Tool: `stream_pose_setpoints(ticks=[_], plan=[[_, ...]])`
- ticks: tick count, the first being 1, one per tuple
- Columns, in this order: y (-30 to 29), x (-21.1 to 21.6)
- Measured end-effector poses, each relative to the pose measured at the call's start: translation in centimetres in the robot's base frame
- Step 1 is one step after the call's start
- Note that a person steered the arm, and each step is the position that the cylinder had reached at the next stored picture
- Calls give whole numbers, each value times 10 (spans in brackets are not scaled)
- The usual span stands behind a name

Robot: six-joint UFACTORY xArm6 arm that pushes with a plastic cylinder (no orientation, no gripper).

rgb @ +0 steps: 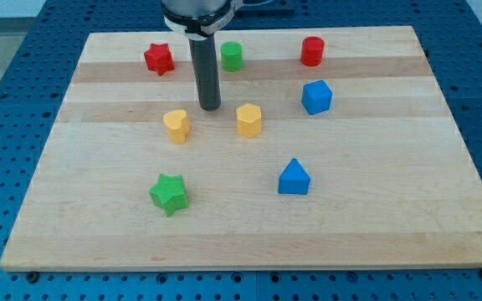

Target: Slide the hexagon above the triangle

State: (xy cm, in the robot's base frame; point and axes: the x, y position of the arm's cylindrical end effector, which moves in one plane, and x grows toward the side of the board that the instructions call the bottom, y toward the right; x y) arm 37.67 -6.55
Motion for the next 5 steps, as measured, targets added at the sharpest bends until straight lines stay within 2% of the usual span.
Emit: stream_pose_setpoints(ticks=[1,3,5], plan=[[14,28],[20,28],[66,29]])
